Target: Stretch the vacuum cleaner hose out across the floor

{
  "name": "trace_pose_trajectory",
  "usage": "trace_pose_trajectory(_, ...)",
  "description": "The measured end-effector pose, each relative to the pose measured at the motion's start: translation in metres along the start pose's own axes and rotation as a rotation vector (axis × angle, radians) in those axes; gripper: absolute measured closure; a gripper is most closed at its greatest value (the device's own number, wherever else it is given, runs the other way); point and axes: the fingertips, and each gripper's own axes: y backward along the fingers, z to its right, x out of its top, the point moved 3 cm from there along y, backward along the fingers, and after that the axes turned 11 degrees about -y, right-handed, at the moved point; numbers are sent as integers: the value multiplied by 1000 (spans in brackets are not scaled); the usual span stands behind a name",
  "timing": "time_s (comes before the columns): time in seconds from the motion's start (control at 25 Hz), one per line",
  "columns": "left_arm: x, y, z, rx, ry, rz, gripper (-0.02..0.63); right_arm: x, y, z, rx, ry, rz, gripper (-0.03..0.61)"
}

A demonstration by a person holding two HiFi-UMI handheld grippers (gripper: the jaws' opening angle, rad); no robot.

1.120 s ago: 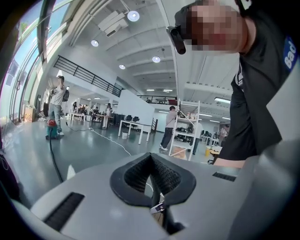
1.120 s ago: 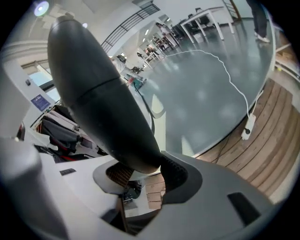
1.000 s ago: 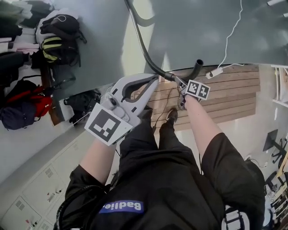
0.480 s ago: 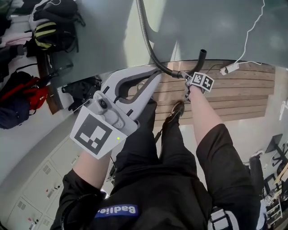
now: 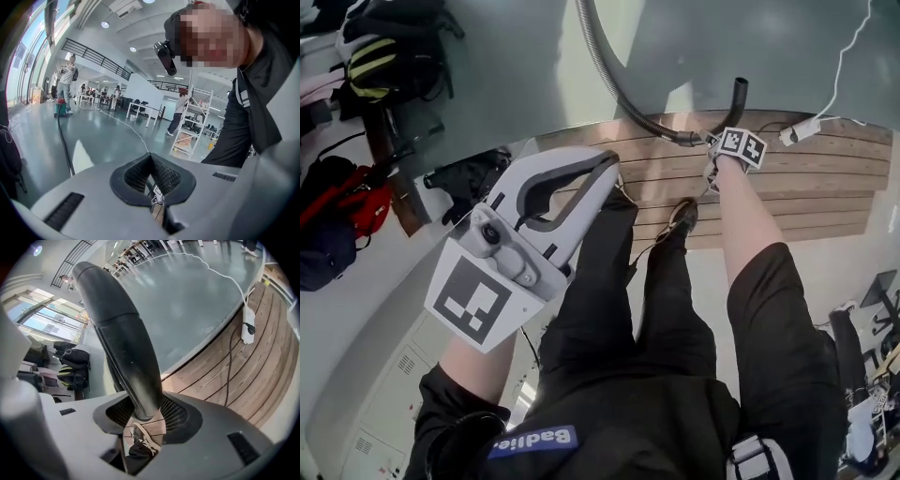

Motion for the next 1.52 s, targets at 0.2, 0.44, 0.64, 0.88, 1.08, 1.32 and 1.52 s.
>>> trace_pose_trajectory(0.2, -16, -12, 2, -51, -9, -13, 618, 28, -35, 14, -20, 25, 4, 403)
trace_pose_trajectory(0.44, -48, -32, 6, -101, -13, -9, 618, 38, -63, 25, 10, -55, 81, 402)
trace_pose_trajectory(0.64, -54, -40, 7, -123, -16, -10, 618, 47, -63, 18, -15, -30, 129, 378)
trace_pose_trajectory(0.88, -30, -28, 15, -114, -24, -3, 618, 46, -34, 11, -4, -24, 129, 307)
trace_pose_trajectory(1.08, 3, 2, 36, -77, -37, 52, 618, 17, 22, -10, 49, 31, 130, 307)
trace_pose_trajectory(1.32, 55, 41, 84, -31, -37, 95, 618, -97, 144, -29, 197, 32, 94, 307)
trace_pose_trajectory(1.52, 101, 74, 116, 47, -60, 149, 618, -144, 247, -51, 242, 44, 63, 307)
